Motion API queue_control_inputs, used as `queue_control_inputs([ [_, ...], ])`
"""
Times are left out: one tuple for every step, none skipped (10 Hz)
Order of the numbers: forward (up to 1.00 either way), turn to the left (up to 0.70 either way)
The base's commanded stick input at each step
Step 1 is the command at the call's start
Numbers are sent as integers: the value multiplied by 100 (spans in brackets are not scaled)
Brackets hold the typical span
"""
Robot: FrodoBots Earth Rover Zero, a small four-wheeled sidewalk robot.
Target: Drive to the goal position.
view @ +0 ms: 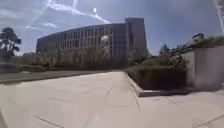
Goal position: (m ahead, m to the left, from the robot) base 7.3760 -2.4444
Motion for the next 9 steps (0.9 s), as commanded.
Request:
queue_control_inputs([
  [70,-3],
  [70,-3],
  [70,-3],
  [70,-3],
  [70,-3],
  [70,-3],
  [70,-3],
  [70,-3],
  [70,-3],
])
